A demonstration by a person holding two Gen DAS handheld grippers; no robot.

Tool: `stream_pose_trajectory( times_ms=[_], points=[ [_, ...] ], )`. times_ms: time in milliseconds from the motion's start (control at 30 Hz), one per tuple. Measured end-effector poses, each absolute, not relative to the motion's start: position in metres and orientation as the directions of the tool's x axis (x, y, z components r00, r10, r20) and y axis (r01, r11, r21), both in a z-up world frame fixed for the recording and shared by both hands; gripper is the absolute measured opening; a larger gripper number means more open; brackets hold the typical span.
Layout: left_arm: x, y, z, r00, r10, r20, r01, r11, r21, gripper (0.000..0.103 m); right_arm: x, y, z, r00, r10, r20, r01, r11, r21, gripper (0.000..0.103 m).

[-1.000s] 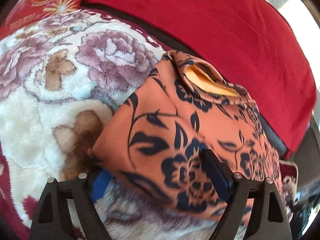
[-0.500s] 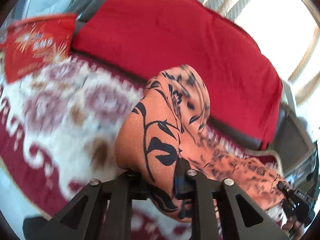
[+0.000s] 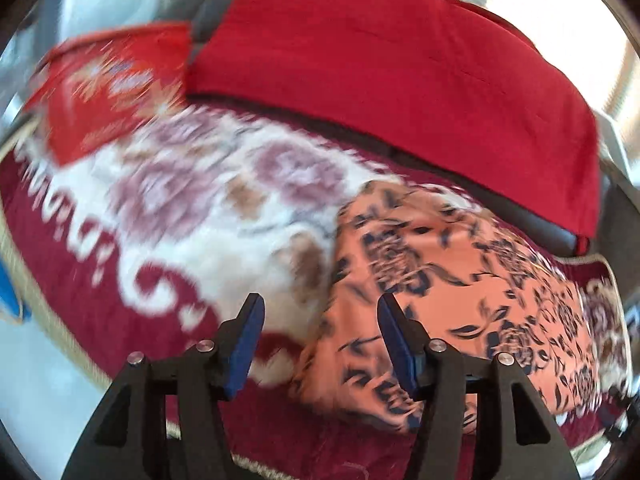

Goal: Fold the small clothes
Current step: 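Open both grippers and press the folded garment flat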

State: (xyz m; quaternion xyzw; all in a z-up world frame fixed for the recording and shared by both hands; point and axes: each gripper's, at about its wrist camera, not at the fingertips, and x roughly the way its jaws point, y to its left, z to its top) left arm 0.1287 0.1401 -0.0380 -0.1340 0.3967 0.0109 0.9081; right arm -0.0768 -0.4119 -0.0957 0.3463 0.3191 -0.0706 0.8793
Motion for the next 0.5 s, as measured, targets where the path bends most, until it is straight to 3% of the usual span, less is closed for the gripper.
stream_pose_trajectory(
  times_ms=[267,367,433,467,500],
  points=[
    [0.202,0.052,-0.043,0.568,-0.248,-0.785,0.212,0.965,-0.152,0.063,-0.020,-0.356,-0.072,0.761,0.249,-0.599,0.153,0.829,0.538,0.072],
    [0.257,0.062,-0.067,0.547,-0.123,-0.828,0.078,0.992,-0.095,0.063,-0.003,-0.343,-0.080,0.743,0.289,-0.603,0.123,0.827,0.548,0.072],
    [0.291,0.093,-0.086,0.509,-0.017,-0.860,-0.110,0.990,-0.084,0.063,0.006,-0.342,-0.083,0.733,0.287,-0.616,0.127,0.832,0.539,0.072],
    [0.299,0.114,-0.094,0.481,0.018,-0.876,-0.218,0.971,-0.100,0.063,0.011,-0.344,-0.086,0.729,0.287,-0.622,0.138,0.828,0.543,0.072],
    [0.299,0.137,-0.098,0.484,-0.021,-0.875,-0.274,0.946,-0.175,0.063,0.013,-0.348,-0.087,0.727,0.289,-0.623,0.144,0.823,0.549,0.072]
  ],
)
